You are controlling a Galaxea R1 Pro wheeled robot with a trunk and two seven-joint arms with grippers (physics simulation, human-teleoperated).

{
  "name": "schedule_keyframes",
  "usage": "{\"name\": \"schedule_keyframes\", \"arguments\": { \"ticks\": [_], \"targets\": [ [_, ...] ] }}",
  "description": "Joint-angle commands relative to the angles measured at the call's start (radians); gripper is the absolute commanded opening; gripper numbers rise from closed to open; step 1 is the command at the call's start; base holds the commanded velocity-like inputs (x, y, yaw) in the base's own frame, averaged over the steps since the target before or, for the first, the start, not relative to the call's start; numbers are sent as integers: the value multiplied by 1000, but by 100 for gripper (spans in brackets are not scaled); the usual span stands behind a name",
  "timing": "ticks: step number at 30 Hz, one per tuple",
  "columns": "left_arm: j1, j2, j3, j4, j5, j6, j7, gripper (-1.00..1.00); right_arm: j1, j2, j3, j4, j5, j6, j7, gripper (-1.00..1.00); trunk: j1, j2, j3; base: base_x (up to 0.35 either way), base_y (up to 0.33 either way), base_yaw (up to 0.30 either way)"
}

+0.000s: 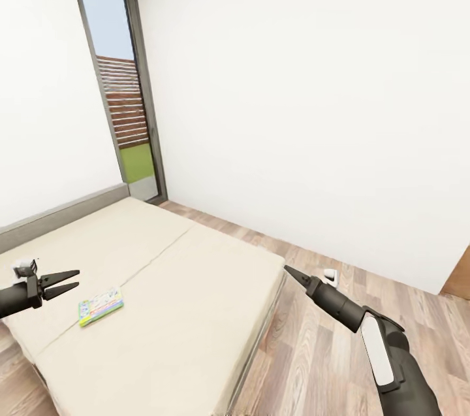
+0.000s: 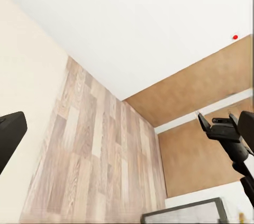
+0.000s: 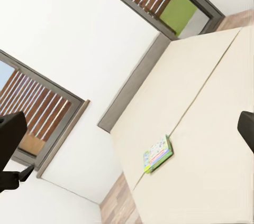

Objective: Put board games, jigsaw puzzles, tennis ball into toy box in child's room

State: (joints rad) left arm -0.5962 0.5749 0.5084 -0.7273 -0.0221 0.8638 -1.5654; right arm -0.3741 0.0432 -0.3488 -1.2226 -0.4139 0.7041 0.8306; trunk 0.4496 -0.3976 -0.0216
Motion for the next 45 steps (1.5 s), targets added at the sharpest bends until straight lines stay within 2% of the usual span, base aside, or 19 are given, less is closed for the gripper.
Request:
{"name": "schedule_keyframes", "arguments": {
  "ticks": [1, 19, 35, 45],
  "targets": [
    [-1, 0, 1, 0, -2, 11, -5, 100, -1, 1, -2, 0, -2, 6, 2, 100, 0, -2, -2, -157, 127, -278],
    [-1, 1, 1, 2, -2, 11, -5, 100, -2, 1, -2, 3, -2, 6, 2, 100, 0, -2, -2, -63, 93, -269],
    [-1, 3, 2, 2, -2, 11, -5, 100, -2, 3, 0, 5, -2, -2, 1, 100, 0, -2, -3, -19, 96, -27],
    [-1, 3, 2, 2, -2, 11, -5, 100, -2, 2, -1, 10, -2, -2, 1, 100, 0, -2, -3, -125, 78, 0]
  ]
}}
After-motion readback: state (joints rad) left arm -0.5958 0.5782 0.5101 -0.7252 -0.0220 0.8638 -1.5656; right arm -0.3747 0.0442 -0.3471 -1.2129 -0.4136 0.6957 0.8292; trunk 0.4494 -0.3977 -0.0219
